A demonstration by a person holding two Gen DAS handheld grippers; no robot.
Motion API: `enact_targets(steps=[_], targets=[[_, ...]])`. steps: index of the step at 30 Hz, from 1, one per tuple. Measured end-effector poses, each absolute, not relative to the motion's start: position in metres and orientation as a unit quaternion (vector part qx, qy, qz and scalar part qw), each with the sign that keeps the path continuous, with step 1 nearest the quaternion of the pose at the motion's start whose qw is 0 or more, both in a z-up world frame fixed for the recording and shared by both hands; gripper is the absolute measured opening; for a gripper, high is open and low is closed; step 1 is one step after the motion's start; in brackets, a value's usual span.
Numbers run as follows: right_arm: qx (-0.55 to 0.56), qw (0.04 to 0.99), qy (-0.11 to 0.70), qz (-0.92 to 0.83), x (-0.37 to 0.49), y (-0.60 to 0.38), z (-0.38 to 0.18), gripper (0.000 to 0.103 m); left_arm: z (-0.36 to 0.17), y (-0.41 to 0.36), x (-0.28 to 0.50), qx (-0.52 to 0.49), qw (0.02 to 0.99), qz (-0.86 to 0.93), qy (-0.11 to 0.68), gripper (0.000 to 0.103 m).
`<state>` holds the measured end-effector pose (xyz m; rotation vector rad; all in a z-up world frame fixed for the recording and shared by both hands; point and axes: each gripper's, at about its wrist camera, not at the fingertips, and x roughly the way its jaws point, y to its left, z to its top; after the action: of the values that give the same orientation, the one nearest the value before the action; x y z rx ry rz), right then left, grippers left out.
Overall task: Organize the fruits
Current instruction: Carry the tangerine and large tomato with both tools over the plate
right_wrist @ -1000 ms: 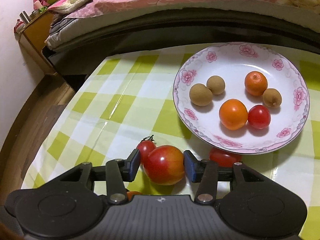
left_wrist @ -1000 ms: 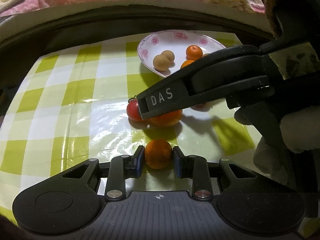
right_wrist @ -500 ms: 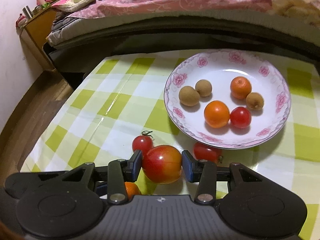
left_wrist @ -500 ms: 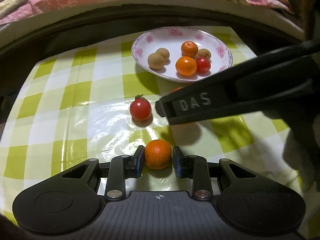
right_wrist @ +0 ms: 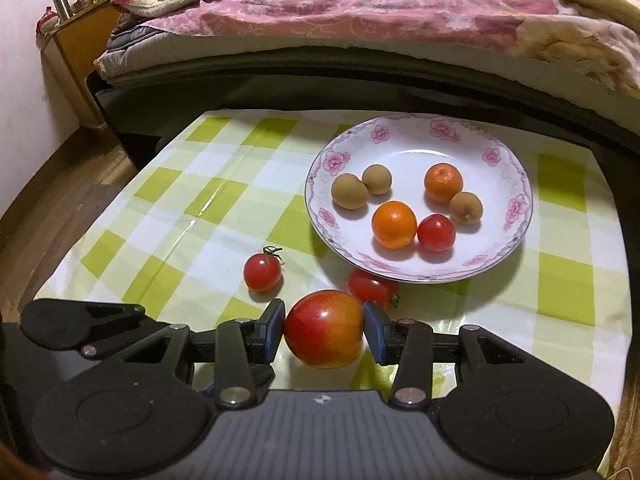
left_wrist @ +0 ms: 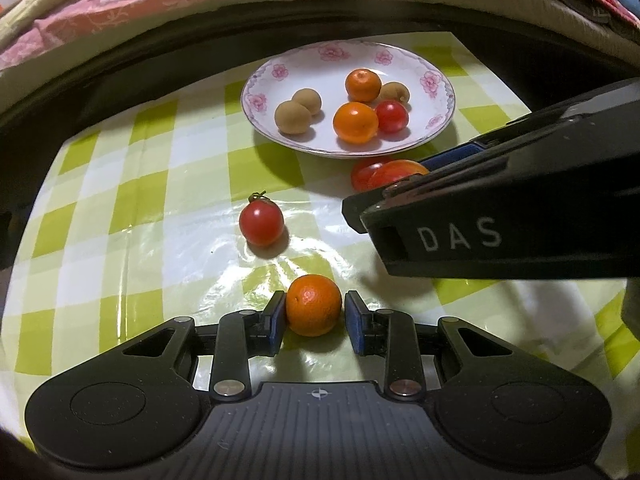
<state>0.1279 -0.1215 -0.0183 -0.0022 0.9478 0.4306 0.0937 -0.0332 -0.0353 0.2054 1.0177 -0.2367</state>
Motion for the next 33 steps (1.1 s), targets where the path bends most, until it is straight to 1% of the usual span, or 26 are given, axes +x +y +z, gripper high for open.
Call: enact_targets(steps=[13, 33], targets=[[-0.014, 0.874, 0.442, 0.202, 0.123, -0.126, -0.012, 0.045, -0.034, -0.038, 0.093, 0.109, 0.858, -0.110, 0.489, 0.036], [-0.028, 0.886, 0.420, 0.197, 0.118, -0.129, 0.001, 0.045, -0.011, -0.042, 0.105, 0.105, 0.874, -0.106, 0.462, 0.036]])
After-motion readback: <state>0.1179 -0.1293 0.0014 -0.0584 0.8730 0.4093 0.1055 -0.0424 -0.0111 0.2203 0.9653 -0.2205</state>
